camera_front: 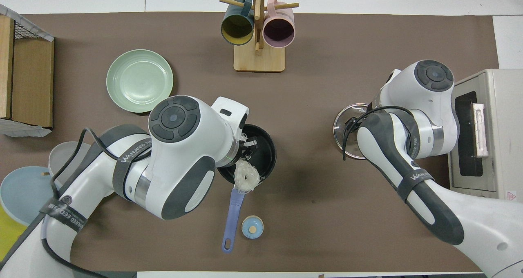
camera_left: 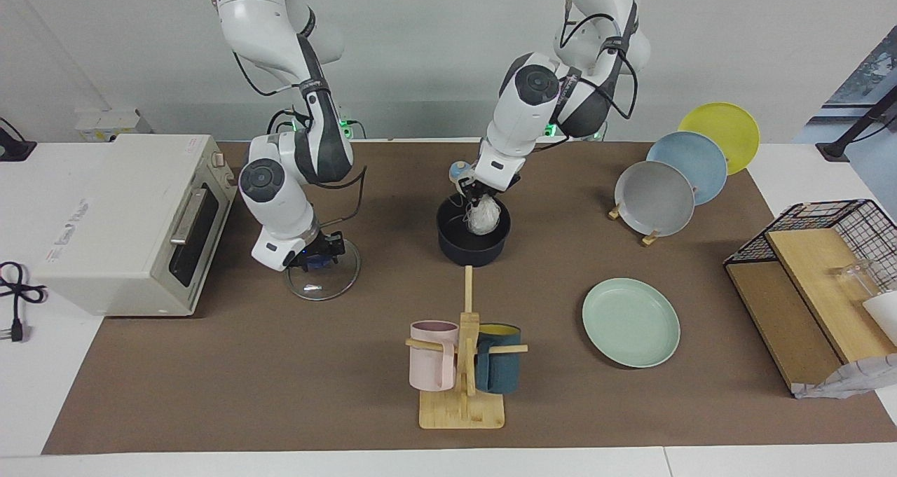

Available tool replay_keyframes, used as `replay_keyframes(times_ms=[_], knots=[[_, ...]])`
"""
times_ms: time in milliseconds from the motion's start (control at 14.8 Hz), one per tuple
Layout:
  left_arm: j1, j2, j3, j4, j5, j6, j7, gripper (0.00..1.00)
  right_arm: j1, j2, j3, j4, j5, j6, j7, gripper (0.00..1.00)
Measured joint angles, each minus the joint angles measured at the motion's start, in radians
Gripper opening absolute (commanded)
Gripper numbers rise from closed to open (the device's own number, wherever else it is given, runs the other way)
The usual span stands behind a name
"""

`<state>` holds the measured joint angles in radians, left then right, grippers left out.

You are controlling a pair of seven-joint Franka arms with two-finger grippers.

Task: Transfer vermicelli from plate to pot
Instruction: 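Open the left gripper to drop the vermicelli into the saucepan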

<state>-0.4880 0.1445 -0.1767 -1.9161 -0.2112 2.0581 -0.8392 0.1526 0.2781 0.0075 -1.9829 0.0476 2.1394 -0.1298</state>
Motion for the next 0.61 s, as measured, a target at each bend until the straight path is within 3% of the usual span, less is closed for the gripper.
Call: replay_keyframes(times_ms=[135, 472, 539, 606], knots=[[-0.004, 0.024, 0.000, -0.009, 0.000, 0.038, 0.000, 0.00, 0.006, -0.008, 0.003, 0.000, 0.001, -0.003, 0.000, 0.44], [-0.007, 0.087, -0.002, -0.016, 0.000, 0.110, 0.005, 0.00, 0.016, -0.012, 0.003, 0.041, 0.000, -0.072, 0.000, 0.43], [-0.007, 0.094, -0.002, -0.016, 0.000, 0.113, 0.013, 0.99, 0.021, -0.014, 0.003, 0.075, 0.000, -0.117, 0.000, 0.43], [-0.007, 0.098, -0.001, -0.016, 0.000, 0.113, 0.023, 1.00, 0.026, -0.017, 0.003, 0.115, 0.000, -0.166, 0.000, 0.43]])
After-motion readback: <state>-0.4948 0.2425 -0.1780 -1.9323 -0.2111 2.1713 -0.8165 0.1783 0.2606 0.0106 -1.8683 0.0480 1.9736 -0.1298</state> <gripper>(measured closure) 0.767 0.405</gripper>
